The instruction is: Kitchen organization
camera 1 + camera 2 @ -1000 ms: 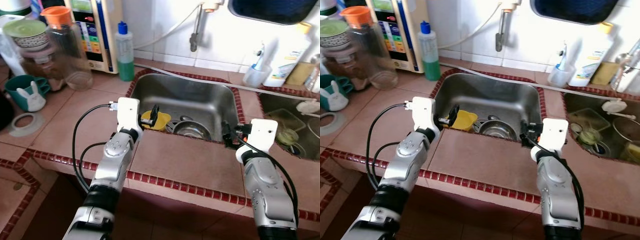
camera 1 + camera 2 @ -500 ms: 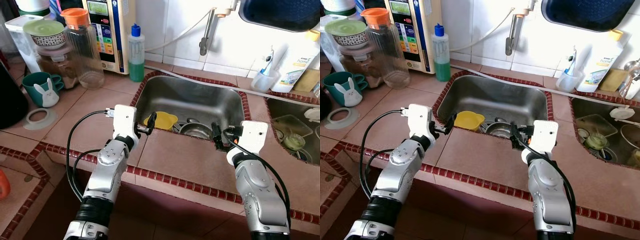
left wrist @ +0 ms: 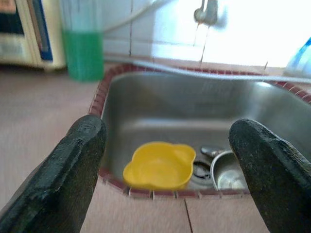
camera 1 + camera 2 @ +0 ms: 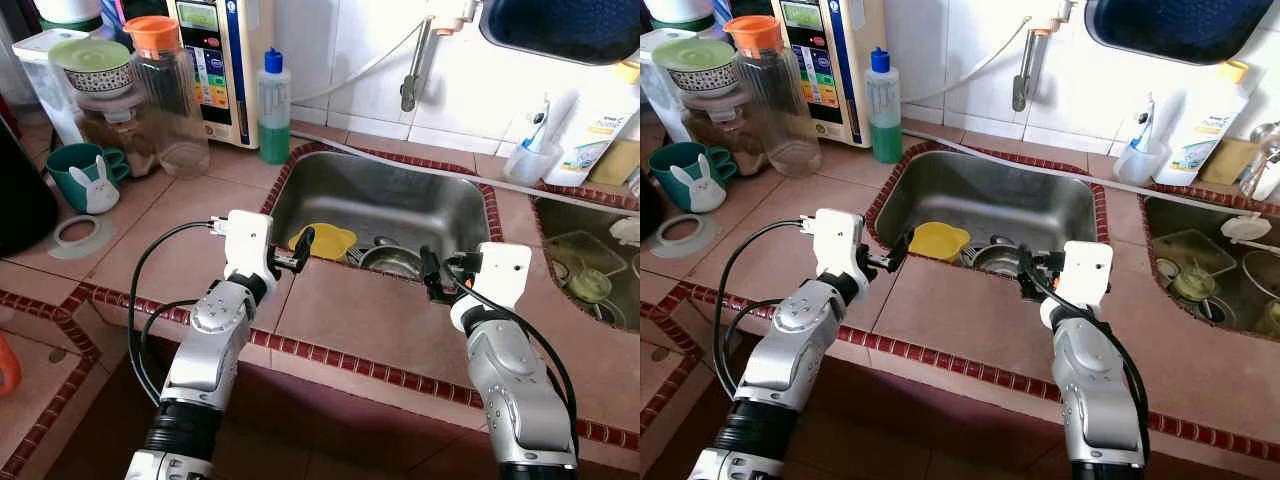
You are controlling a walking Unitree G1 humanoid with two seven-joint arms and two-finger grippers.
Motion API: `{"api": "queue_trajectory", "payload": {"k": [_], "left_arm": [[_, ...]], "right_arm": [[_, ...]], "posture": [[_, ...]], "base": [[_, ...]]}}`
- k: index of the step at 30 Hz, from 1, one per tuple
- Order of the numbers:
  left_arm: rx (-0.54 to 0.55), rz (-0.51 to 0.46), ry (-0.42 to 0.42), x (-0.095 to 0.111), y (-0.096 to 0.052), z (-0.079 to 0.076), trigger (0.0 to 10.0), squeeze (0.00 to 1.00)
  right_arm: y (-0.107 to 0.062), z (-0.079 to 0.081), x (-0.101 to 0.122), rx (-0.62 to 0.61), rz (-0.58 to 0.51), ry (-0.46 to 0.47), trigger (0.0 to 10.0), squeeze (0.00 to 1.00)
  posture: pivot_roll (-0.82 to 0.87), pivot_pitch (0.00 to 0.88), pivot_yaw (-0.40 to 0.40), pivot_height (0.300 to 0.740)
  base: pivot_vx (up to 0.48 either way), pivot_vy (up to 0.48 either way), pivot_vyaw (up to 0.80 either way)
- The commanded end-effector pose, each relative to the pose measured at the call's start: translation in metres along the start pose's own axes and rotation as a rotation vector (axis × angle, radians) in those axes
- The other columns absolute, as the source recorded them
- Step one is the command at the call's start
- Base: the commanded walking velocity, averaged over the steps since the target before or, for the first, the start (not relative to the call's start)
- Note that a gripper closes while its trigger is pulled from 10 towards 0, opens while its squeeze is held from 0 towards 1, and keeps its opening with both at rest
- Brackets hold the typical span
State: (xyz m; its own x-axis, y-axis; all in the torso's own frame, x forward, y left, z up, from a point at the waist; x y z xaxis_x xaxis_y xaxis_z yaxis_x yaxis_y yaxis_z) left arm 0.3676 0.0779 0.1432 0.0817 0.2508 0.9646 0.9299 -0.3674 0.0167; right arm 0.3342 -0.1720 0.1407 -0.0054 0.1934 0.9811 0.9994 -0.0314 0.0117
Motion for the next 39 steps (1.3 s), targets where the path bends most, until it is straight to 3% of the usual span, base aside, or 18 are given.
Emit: {"api": "queue_trajectory", "payload": {"k": [1, 7, 34, 39], "left_arm": [[-0.036, -0.028, 0.038, 0.009, 0.0, -0.01, 10.0, 0.0], [-0.042, -0.031, 0.041, 0.012, -0.001, -0.011, 10.0, 0.0], [-0.023, -0.007, 0.041, 0.008, -0.003, -0.006, 10.0, 0.0], [-0.021, -0.006, 0.045, 0.008, -0.003, -0.005, 10.0, 0.0]], "right_arm": [[-0.002, -0.006, 0.018, -0.016, -0.073, -0.013, 10.0, 0.0], [-0.005, -0.006, 0.028, -0.01, -0.105, -0.025, 10.0, 0.0], [-0.005, -0.008, 0.021, -0.019, -0.072, -0.02, 10.0, 0.0], [-0.005, -0.008, 0.021, -0.023, -0.07, -0.018, 10.0, 0.0]], "posture": [[0.12, 0.0, -0.026, 0.74], [0.12, 0.0, -0.024, 0.74], [0.11, 0.0, -0.022, 0.74], [0.11, 0.0, -0.02, 0.74]], "base": [[0.0, 0.0, 0.0], [0.0, 0.0, 0.0], [-0.273, 0.0, 0.0], [0.0, 0.0, 0.0]]}}
Point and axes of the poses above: a point about 5 cm out from each wrist's last joint towards the gripper, its own y axis pointing out of the wrist towards the gripper, its own x axis along the axis of the wrist's last joint, z = x × y, the point moved 5 cm from there along y, pointing out of the wrist towards the gripper, and after that the axes turned 14 degrees about -y, right-handed, at the moved point
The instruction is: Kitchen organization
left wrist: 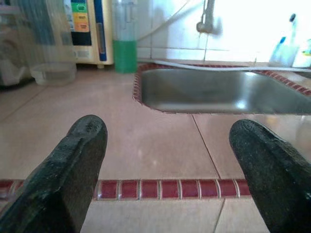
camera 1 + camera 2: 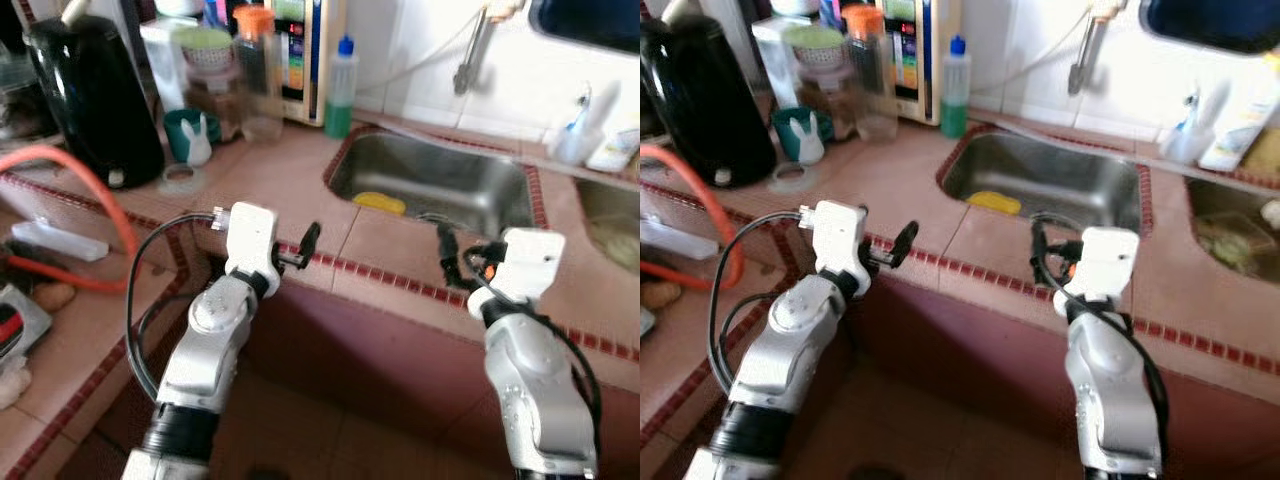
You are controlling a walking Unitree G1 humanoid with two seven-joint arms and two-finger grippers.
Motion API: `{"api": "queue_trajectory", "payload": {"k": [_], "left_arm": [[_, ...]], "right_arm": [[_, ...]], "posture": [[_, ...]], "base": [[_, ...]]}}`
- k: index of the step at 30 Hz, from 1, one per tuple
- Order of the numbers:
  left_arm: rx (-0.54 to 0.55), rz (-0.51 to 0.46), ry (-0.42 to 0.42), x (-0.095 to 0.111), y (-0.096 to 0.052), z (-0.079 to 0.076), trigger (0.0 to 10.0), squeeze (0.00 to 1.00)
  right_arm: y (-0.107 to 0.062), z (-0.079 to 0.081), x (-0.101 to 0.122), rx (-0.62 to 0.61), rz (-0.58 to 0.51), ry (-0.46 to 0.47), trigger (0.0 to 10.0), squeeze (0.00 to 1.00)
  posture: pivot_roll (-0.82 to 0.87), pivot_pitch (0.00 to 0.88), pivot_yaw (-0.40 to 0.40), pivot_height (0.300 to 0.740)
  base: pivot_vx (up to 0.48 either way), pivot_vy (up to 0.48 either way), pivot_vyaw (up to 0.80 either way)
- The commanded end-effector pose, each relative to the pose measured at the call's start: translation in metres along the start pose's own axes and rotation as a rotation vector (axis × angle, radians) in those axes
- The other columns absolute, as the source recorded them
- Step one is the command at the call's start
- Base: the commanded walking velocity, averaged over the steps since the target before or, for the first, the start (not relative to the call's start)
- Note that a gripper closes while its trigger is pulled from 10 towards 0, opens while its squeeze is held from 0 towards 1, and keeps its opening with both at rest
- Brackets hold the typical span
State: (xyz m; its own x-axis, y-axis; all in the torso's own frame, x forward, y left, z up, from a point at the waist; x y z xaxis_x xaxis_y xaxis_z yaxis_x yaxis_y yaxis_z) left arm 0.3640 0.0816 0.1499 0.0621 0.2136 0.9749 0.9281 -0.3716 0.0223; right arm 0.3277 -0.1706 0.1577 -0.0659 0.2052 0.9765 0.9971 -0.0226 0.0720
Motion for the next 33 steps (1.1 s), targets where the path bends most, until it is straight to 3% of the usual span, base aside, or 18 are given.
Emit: {"api": "queue_trajectory", "payload": {"k": [1, 9, 20, 26, 33], "left_arm": [[-0.014, -0.001, -0.001, 0.001, 0.002, -0.005, 10.0, 0.0], [-0.025, 0.002, -0.002, 0.001, 0.003, -0.007, 10.0, 0.0], [-0.052, -0.029, 0.075, 0.001, 0.003, -0.014, 10.0, 0.0], [-0.02, 0.014, 0.08, -0.016, 0.0, -0.001, 10.0, 0.0], [0.021, 0.195, 0.146, -0.071, -0.015, 0.029, 10.0, 0.0]], "right_arm": [[0.002, -0.006, 0.004, -0.02, -0.009, -0.007, 10.0, 0.0], [0.002, -0.009, 0.003, -0.031, -0.005, -0.009, 10.0, 0.0], [0.002, -0.011, -0.001, -0.038, 0.013, -0.014, 10.0, 0.0], [-0.003, -0.008, -0.011, -0.026, 0.045, -0.014, 10.0, 0.0], [-0.011, 0.0, -0.034, 0.013, 0.102, -0.044, 10.0, 0.0]], "posture": [[0.11, 0.0, -0.02, 0.74], [0.11, 0.0, -0.019, 0.74], [0.11, 0.0, -0.02, 0.74], [0.11, 0.0, -0.021, 0.74], [0.12, 0.0, -0.024, 0.74]], "base": [[0.0, 0.0, 0.0], [0.0, 0.0, 0.0], [0.0, 0.0, -0.22], [0.0, 0.0, -0.78], [0.0, 0.0, -0.78]]}}
Point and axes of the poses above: a point about 5 cm out from each wrist's last joint towards the gripper, its own y axis pointing out of the wrist towards the gripper, its own x axis along the axis of the wrist's last joint, z = x × y, the point moved 5 cm from there along y, pointing out of the wrist towards the gripper, and after that the axes turned 14 degrees about -y, right-handed, at the moved point
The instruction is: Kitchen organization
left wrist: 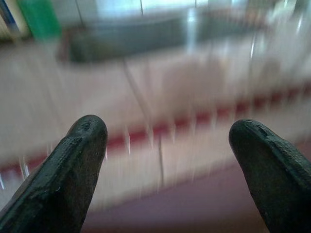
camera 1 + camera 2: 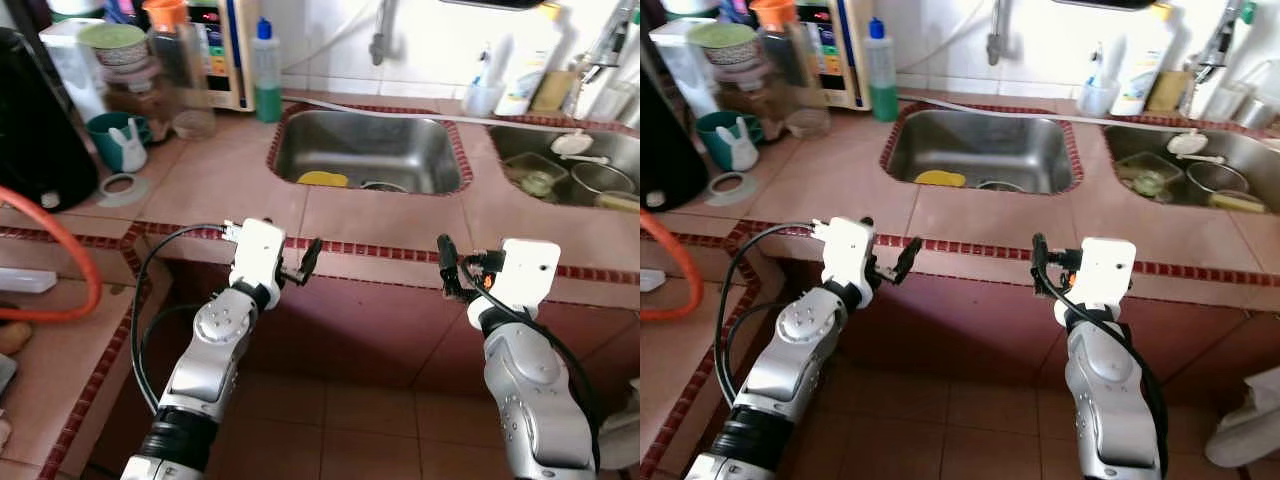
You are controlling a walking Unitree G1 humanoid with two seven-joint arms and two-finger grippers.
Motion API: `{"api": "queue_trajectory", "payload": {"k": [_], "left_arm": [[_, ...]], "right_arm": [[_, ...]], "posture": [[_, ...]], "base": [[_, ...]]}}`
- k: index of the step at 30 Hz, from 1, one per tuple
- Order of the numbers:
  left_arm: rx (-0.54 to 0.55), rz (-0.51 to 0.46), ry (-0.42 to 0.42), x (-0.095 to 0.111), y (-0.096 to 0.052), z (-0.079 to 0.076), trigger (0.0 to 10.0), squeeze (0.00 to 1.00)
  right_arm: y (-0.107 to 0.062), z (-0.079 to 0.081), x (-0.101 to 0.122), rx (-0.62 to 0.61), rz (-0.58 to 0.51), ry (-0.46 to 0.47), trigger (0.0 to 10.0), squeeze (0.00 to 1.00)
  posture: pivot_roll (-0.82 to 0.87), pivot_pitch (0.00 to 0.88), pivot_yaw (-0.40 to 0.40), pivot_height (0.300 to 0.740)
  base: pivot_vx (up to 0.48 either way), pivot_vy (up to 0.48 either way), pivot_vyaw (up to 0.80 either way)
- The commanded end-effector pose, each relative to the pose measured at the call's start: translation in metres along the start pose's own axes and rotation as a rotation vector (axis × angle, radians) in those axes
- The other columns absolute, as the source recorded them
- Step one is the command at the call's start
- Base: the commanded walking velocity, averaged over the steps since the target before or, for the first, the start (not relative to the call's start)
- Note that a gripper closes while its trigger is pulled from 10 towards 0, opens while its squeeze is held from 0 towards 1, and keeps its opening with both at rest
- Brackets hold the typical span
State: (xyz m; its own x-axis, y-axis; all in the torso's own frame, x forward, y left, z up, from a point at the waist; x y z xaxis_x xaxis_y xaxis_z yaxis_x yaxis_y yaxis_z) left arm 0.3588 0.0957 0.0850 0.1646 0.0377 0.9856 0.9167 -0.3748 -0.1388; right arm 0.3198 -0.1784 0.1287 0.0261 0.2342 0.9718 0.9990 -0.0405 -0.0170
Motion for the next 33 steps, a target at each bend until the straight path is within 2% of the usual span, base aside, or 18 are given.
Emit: {"api": "queue_trajectory", "payload": {"k": [1, 2, 4, 6, 8, 14, 16, 17, 18, 20, 22, 24, 25, 27, 33], "left_arm": [[0.022, 0.097, 0.044, -0.03, -0.005, 0.01, 10.0, 0.0], [0.022, 0.097, 0.044, -0.03, -0.005, 0.01, 10.0, 0.0], [0.055, 0.19, 0.073, -0.059, -0.012, 0.024, 10.0, 0.0], [0.065, 0.213, 0.073, -0.066, -0.014, 0.027, 10.0, 0.0], [0.079, 0.264, 0.09, -0.081, -0.019, 0.034, 10.0, 0.0], [0.095, 0.342, 0.112, -0.099, -0.028, 0.044, 10.0, 0.0], [0.1, 0.404, 0.142, -0.111, -0.032, 0.048, 10.0, 0.0], [0.1, 0.404, 0.142, -0.111, -0.032, 0.048, 10.0, 0.0], [0.108, 0.448, 0.176, -0.119, -0.035, 0.051, 10.0, 0.0], [0.126, 0.479, 0.213, -0.123, -0.037, 0.055, 10.0, 0.0], [0.123, 0.535, 0.24, -0.134, -0.042, 0.056, 10.0, 0.0], [0.13, 0.559, 0.248, -0.137, -0.044, 0.057, 10.0, 0.0], [0.131, 0.589, 0.255, -0.143, -0.048, 0.058, 10.0, 0.0], [0.136, 0.616, 0.267, -0.147, -0.051, 0.059, 10.0, 0.0], [0.147, 0.663, 0.262, -0.155, -0.055, 0.058, 10.0, 0.0]], "right_arm": [[-0.003, 0.004, -0.015, 0.019, 0.037, -0.021, 10.0, 0.0], [-0.003, 0.004, -0.015, 0.019, 0.037, -0.021, 10.0, 0.0], [-0.009, 0.006, -0.033, 0.032, 0.082, -0.039, 10.0, 0.0], [-0.01, 0.007, -0.037, 0.036, 0.091, -0.042, 10.0, 0.0], [-0.013, 0.007, -0.047, 0.039, 0.116, -0.057, 10.0, 0.0], [-0.022, 0.003, -0.073, 0.035, 0.185, -0.075, 10.0, 0.0], [-0.027, 0.002, -0.092, 0.035, 0.237, -0.078, 10.0, 0.0], [-0.027, 0.002, -0.092, 0.035, 0.237, -0.078, 10.0, 0.0], [-0.03, 0.002, -0.105, 0.037, 0.277, -0.071, 10.0, 0.0], [-0.032, 0.002, -0.115, 0.037, 0.308, -0.063, 10.0, 0.0], [-0.037, 0.002, -0.141, 0.031, 0.396, -0.038, 10.0, 0.0], [-0.039, 0.003, -0.149, 0.028, 0.427, -0.018, 10.0, 0.0], [-0.043, 0.004, -0.163, 0.016, 0.482, 0.015, 10.0, 0.0], [-0.047, 0.006, -0.175, 0.022, 0.534, 0.03, 10.0, 0.0], [-0.054, 0.008, -0.2, 0.031, 0.624, 0.012, 10.0, 0.0]], "posture": [[0.12, 0.0, -0.024, 0.74], [0.12, 0.0, -0.024, 0.74], [0.12, 0.0, -0.027, 0.74], [0.12, 0.0, -0.027, 0.74], [0.12, 0.0, -0.027, 0.74], [0.12, 0.0, -0.028, 0.74], [0.12, 0.0, -0.028, 0.74], [0.12, 0.0, -0.028, 0.74], [0.12, 0.0, -0.029, 0.74], [0.12, 0.0, -0.029, 0.74], [0.13, 0.0, -0.033, 0.74], [0.13, 0.0, -0.034, 0.74], [0.13, 0.0, -0.035, 0.74], [0.13, 0.0, -0.035, 0.74], [0.13, 0.0, -0.029, 0.74]], "base": [[0.0, 0.0, -0.78], [0.0, 0.0, -0.78], [0.0, 0.0, -0.78], [0.0, 0.0, -0.78], [0.0, 0.0, -0.78], [0.0, 0.0, -0.78], [0.0, 0.0, -0.78], [0.0, 0.0, -0.78], [0.0, 0.0, -0.78], [0.0, 0.0, -0.78], [0.0, 0.0, -0.78], [0.0, 0.0, -0.78], [0.0, 0.0, -0.78], [0.0, 0.0, -0.78], [0.0, 0.0, -0.78]]}}
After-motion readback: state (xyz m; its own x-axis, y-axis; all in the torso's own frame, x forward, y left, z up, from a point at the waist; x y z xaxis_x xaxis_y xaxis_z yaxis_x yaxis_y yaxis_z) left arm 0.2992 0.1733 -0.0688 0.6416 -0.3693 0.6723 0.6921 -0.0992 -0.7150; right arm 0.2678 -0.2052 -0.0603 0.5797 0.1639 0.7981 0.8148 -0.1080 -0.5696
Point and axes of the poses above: a point about 5 cm out from each wrist's last joint towards the gripper, its own y axis pointing out of the wrist towards the gripper, its own x axis along the axis of the wrist's last joint, z = x × y, the point moved 5 cm from there along y, pointing out of the wrist towards the gripper, and after that the axes turned 14 degrees about -y, right-handed, at the moved point
